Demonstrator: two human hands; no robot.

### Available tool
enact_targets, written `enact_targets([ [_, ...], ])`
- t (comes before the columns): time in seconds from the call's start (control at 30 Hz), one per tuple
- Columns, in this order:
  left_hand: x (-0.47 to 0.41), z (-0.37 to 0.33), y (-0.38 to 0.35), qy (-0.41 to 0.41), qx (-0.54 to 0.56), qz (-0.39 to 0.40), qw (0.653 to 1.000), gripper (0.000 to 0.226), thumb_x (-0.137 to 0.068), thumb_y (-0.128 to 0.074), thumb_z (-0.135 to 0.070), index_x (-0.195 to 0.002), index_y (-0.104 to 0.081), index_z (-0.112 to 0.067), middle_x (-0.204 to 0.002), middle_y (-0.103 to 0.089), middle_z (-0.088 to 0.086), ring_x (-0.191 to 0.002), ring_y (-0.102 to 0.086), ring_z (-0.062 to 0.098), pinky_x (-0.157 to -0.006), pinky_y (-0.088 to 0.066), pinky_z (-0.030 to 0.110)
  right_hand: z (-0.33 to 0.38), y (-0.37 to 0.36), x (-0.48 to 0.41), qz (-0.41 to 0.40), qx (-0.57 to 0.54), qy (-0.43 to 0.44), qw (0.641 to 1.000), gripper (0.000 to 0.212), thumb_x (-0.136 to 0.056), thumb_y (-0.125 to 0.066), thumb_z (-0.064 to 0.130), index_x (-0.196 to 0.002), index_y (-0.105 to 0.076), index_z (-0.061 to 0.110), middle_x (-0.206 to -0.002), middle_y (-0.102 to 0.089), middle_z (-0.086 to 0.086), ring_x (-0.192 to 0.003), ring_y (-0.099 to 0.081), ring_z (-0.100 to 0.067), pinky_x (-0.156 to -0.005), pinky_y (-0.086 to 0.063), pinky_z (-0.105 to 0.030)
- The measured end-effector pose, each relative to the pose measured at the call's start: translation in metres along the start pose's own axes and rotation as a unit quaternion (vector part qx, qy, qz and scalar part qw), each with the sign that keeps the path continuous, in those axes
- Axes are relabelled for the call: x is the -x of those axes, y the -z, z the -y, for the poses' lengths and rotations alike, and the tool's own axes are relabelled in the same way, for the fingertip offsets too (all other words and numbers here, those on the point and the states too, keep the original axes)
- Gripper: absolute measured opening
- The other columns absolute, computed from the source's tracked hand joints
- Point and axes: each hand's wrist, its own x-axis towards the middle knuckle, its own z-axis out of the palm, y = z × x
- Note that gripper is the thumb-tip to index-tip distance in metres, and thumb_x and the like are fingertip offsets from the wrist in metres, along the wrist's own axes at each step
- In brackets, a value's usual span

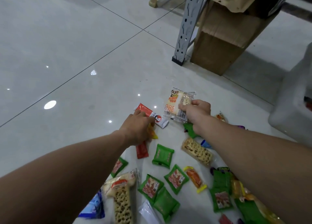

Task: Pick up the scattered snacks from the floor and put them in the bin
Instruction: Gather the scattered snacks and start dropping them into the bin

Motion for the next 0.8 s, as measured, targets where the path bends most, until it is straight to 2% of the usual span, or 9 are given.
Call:
enact_targets([
  [0.07,0.000,0.000,0.001,0.007,0.013,0.008,1.000,0.039,-0.080,-0.070,-0.033,-0.113,-0.054,-0.023,-0.116,-0.053,0.005,-0.114,-0.040,0.026,-0.088,-0.040,0.036,0.000,0.003,-0.001,0.004,-0.002,-0.002,1.000,0.031,-0.078,-0.077,0.006,-0.076,-0.051,0.021,-0.087,-0.061,-0.002,-0.075,-0.063,-0.015,-0.074,-0.054,-0.028],
  [0.13,-0.002,0.002,0.000,0.020,0.031,0.006,0.999,0.030,-0.079,-0.071,-0.032,-0.099,-0.053,-0.021,-0.109,-0.057,0.004,-0.107,-0.046,0.025,-0.082,-0.043,0.035,0.002,0.007,-0.001,0.012,-0.012,0.002,1.000,0.033,-0.080,-0.075,0.005,-0.074,-0.048,0.022,-0.078,-0.056,0.002,-0.064,-0.055,-0.006,-0.062,-0.047,-0.020],
  [0.23,-0.004,0.005,0.000,0.066,0.148,0.012,0.987,0.025,-0.084,-0.067,-0.029,-0.077,-0.044,-0.022,-0.090,-0.066,0.003,-0.083,-0.063,0.022,-0.069,-0.053,0.038,0.004,0.014,-0.001,0.005,-0.014,0.011,1.000,0.030,-0.079,-0.076,0.006,-0.077,-0.050,0.021,-0.085,-0.058,0.000,-0.065,-0.055,-0.006,-0.064,-0.047,-0.021],
  [0.3,-0.004,0.002,0.006,0.075,0.175,0.004,0.982,0.018,-0.087,-0.062,-0.017,-0.080,-0.046,-0.022,-0.089,-0.065,0.003,-0.081,-0.063,0.023,-0.072,-0.055,0.040,0.006,0.018,-0.001,0.002,-0.016,0.012,1.000,0.030,-0.078,-0.077,0.006,-0.083,-0.051,0.020,-0.094,-0.062,-0.003,-0.072,-0.060,-0.012,-0.073,-0.052,-0.027],
  [0.4,-0.007,-0.003,0.017,0.079,0.188,-0.044,0.978,0.023,-0.082,-0.072,-0.020,-0.093,-0.053,-0.016,-0.091,-0.061,0.004,-0.082,-0.056,0.024,-0.069,-0.048,0.035,0.012,0.027,0.000,-0.002,-0.025,0.012,1.000,0.031,-0.075,-0.079,0.005,-0.078,-0.052,0.021,-0.102,-0.068,-0.007,-0.085,-0.069,-0.022,-0.083,-0.057,-0.037],
  [0.53,-0.018,-0.017,0.033,0.092,0.262,-0.112,0.954,0.021,-0.083,-0.072,-0.016,-0.087,-0.052,-0.013,-0.078,-0.057,-0.005,-0.066,-0.050,0.008,-0.051,-0.036,0.018,0.020,0.048,0.000,-0.008,-0.032,0.021,0.999,0.024,-0.077,-0.078,0.006,-0.087,-0.061,0.019,-0.099,-0.070,-0.008,-0.079,-0.071,-0.020,-0.077,-0.059,-0.036],
  [0.6,-0.027,-0.030,0.040,0.092,0.282,-0.129,0.946,0.019,-0.085,-0.071,-0.017,-0.088,-0.053,-0.012,-0.087,-0.060,0.001,-0.066,-0.051,0.007,-0.048,-0.035,0.019,0.023,0.060,0.001,-0.017,-0.040,0.033,0.999,0.025,-0.078,-0.077,0.006,-0.098,-0.064,0.015,-0.098,-0.071,-0.007,-0.075,-0.071,-0.017,-0.075,-0.060,-0.034],
  [0.7,-0.041,-0.055,0.049,0.090,0.331,-0.155,0.926,0.022,-0.085,-0.071,-0.025,-0.086,-0.054,-0.011,-0.093,-0.059,0.006,-0.063,-0.050,0.018,-0.042,-0.037,0.021,0.026,0.082,0.002,-0.046,-0.040,0.053,0.997,0.023,-0.075,-0.081,0.010,-0.088,-0.064,0.019,-0.095,-0.072,-0.006,-0.078,-0.071,-0.018,-0.080,-0.059,-0.037],
  [0.8,-0.054,-0.089,0.059,0.083,0.369,-0.174,0.909,0.024,-0.083,-0.074,-0.029,-0.086,-0.056,-0.012,-0.090,-0.060,0.003,-0.071,-0.051,0.018,-0.053,-0.037,0.028,0.029,0.113,0.002,-0.067,-0.054,0.068,0.994,0.024,-0.071,-0.082,0.009,-0.083,-0.064,0.019,-0.090,-0.072,-0.005,-0.080,-0.071,-0.021,-0.082,-0.058,-0.041],
])
